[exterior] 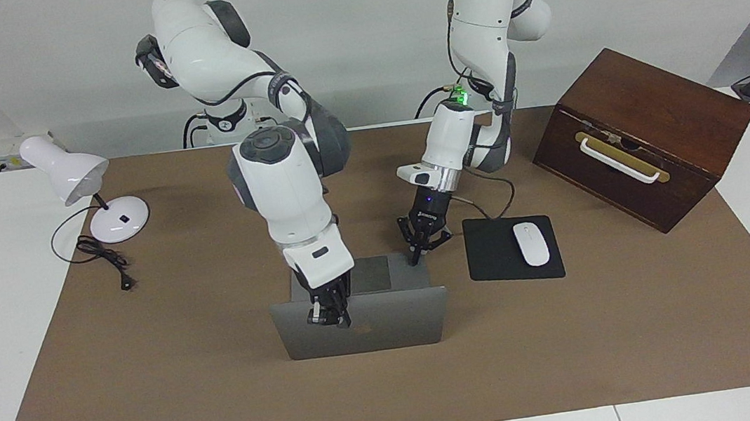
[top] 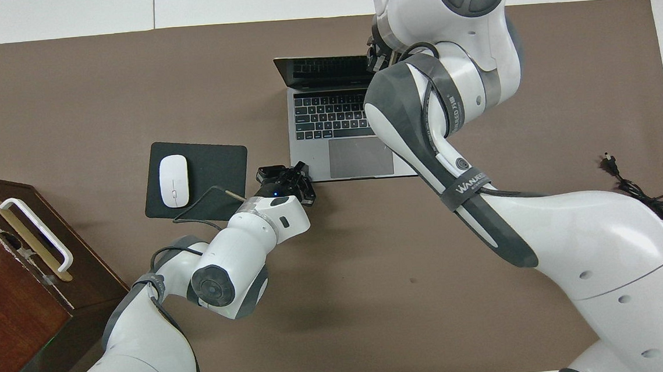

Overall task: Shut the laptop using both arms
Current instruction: 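Push the laptop screen top toward the robot with the right gripper, then press the laptop lid down flat with the right gripper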

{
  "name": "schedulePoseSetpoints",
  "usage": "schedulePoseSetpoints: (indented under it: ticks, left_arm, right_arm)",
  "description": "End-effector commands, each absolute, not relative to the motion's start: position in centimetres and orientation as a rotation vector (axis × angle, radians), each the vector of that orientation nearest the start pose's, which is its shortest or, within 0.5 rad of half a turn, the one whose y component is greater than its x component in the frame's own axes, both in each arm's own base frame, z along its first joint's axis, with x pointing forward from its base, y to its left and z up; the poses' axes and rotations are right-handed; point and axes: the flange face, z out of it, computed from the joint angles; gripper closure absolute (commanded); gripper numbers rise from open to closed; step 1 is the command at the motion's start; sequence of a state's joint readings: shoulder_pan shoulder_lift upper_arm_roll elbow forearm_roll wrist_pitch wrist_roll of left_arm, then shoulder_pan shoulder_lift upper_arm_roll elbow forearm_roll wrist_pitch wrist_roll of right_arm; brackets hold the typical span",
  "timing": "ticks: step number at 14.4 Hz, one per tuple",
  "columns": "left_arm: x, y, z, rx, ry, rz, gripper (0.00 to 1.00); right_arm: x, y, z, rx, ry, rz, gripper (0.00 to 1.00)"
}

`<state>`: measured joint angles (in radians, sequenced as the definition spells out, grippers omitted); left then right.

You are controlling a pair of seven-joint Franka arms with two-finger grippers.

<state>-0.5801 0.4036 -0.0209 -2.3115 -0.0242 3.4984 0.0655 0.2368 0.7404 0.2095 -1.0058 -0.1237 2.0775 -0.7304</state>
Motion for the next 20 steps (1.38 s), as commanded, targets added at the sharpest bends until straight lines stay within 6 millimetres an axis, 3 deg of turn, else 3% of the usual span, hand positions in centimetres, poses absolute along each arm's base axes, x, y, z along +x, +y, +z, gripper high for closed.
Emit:
schedulePoseSetpoints:
  ticks: [1,4,7,10,16,20]
  left_arm:
    - [46.8,-31.2,23.0,-2.946,1.033,-1.145,1.00]
    - [46.7,-31.1,22.8,-2.945,1.041,-1.138,1.00]
    - [46.7,-31.1,22.8,-2.945,1.038,-1.138,1.00]
    - [46.6,-31.0,22.7,-2.946,1.041,-1.130,1.00]
    - [46.4,-30.9,22.4,-2.942,1.059,-1.118,1.00]
    - [46.3,-30.8,22.2,-2.944,1.057,-1.111,1.00]
  right_arm:
    - [72.6,27.7,43.0,-2.659,-1.538,-0.442,1.00]
    - [72.3,27.7,41.9,-2.683,-1.450,-0.402,1.00]
    - [71.9,27.1,39.1,-2.672,-1.302,-0.322,1.00]
    - [71.5,27.1,37.8,-2.699,-1.236,-0.275,1.00]
    - [71.2,26.8,36.4,-2.725,-1.169,-0.221,1.00]
    - [71.1,25.1,35.1,-2.715,-1.090,-0.174,1.00]
